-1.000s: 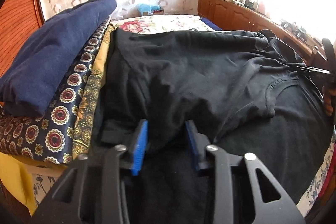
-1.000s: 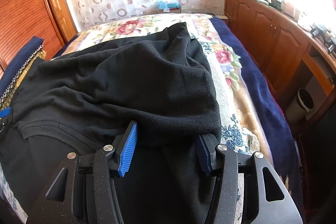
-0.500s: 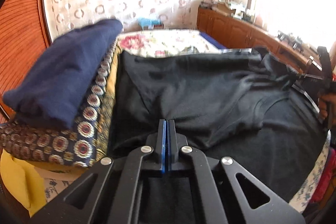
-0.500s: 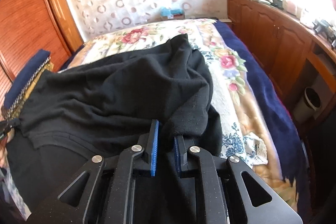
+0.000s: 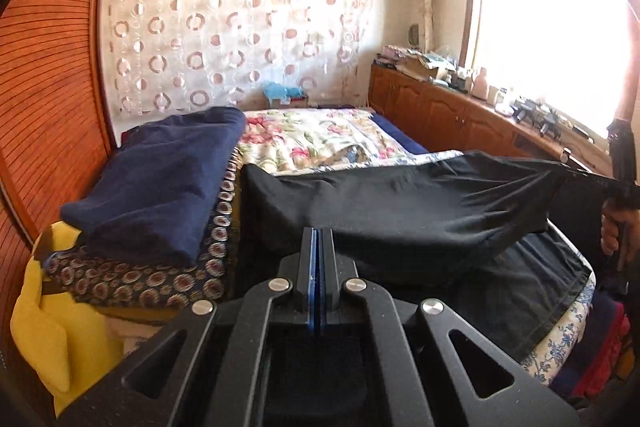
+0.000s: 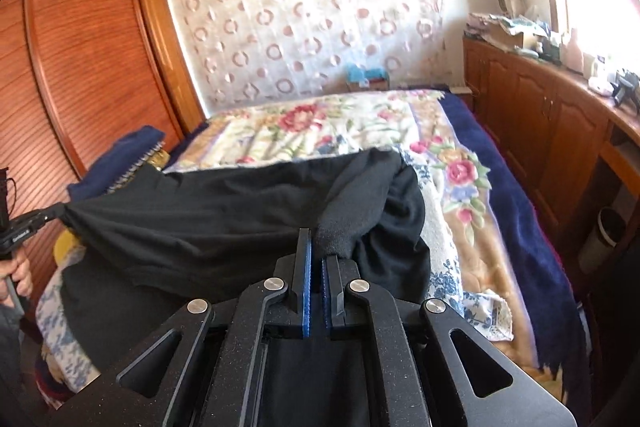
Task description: Fold small clothes
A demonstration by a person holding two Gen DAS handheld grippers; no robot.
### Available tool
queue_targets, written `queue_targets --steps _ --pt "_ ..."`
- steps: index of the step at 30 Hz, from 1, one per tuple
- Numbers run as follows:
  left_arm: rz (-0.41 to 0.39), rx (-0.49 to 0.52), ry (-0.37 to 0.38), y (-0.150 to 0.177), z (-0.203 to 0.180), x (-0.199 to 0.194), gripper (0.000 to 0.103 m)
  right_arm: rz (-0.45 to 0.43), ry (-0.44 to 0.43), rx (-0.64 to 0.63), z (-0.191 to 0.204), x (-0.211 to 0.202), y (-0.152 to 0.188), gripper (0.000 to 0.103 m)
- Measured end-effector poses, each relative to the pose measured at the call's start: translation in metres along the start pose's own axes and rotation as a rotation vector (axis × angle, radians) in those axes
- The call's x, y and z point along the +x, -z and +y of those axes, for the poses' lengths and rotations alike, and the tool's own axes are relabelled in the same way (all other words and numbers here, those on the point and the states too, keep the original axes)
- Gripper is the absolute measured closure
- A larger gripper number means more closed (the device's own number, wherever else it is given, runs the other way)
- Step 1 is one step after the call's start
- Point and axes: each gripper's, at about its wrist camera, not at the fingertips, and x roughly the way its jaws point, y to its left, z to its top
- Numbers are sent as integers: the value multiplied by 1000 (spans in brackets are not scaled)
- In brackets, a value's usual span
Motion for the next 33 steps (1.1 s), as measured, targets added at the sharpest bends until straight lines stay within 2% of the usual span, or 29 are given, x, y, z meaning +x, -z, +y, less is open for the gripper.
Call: queue_targets --steps 5,10,13,16,20,25,26,28,29,30,33 --pt "3 -30 2 17 13 -23 103 -3 -13 -35 15 -36 12 102" --pt "9 -65 20 31 21 -37 103 51 -19 -45 23 -63 38 102" --pt "32 -58 5 39 20 -37 103 62 -20 -35 24 -72 49 102" --pt "70 -55 -18 52 19 -30 103 103 -11 -17 23 -68 65 102" --pt "123 -90 -12 67 20 -20 103 173 44 -42 26 -52 90 102" --pt "144 -77 -28 78 14 -21 100 219 112 -77 29 -38 103 99" --pt "145 -77 -28 79 14 -22 95 219 123 -83 30 -37 104 97" --pt "137 -69 -28 80 12 -26 77 212 122 -81 31 -41 102 90" --pt "132 -67 -27 80 12 -27 63 209 128 -81 30 -43 102 80" --pt "131 -66 -26 80 12 -28 59 202 142 -82 29 -45 100 70" --pt "136 -66 -34 78 12 -26 46 188 143 -85 28 -49 99 69"
